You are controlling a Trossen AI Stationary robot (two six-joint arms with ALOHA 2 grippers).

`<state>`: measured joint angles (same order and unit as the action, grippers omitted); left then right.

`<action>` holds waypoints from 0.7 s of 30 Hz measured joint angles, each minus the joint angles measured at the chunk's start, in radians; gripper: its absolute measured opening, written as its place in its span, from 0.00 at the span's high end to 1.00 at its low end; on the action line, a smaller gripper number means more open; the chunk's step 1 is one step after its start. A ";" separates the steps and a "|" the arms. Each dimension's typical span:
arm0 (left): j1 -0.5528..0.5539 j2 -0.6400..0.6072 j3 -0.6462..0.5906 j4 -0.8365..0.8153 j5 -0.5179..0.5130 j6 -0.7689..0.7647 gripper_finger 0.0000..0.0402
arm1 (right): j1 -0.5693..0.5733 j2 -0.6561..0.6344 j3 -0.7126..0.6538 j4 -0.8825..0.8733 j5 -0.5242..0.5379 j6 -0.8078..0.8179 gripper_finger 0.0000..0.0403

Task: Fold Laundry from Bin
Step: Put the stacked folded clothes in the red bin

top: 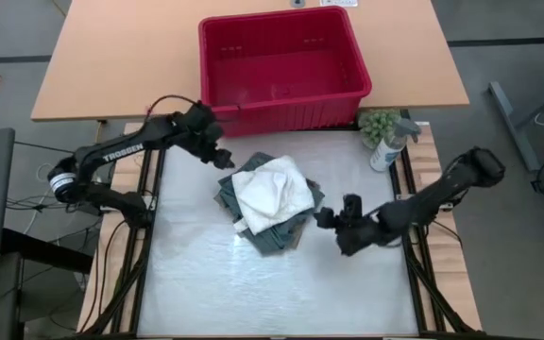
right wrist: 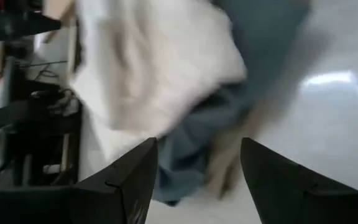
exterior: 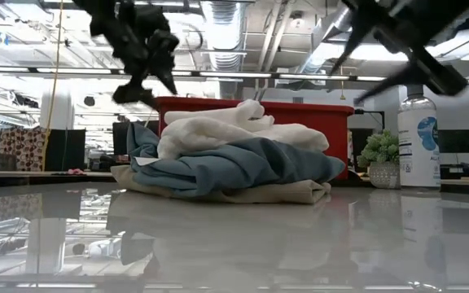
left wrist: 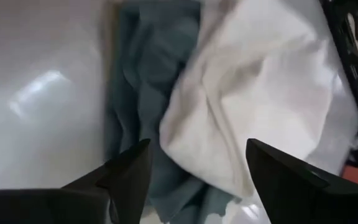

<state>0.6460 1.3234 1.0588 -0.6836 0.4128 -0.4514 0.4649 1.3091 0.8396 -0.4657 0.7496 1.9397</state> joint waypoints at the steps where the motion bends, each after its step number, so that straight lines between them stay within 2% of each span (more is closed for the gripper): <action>1: 0.007 0.002 -0.035 0.028 0.031 -0.010 0.38 | 0.013 0.028 -0.001 0.002 -0.001 0.045 0.37; 8: 0.037 0.003 -0.233 0.314 0.243 -0.115 0.37 | 0.026 0.184 -0.001 0.029 -0.006 0.230 0.37; 14: 0.039 0.004 -0.345 0.436 0.258 -0.161 0.38 | -0.013 0.273 -0.001 0.085 -0.025 0.265 0.37; 17: 0.040 0.004 -0.389 0.527 0.273 -0.205 0.38 | -0.040 0.301 -0.001 0.112 -0.067 0.255 0.37; 21: 0.039 0.006 -0.408 0.589 0.286 -0.233 0.38 | -0.077 0.336 -0.001 0.106 -0.080 0.253 0.37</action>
<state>0.6853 1.3296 0.6506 -0.0944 0.6992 -0.6840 0.3883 1.6446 0.8387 -0.3592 0.6698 2.1926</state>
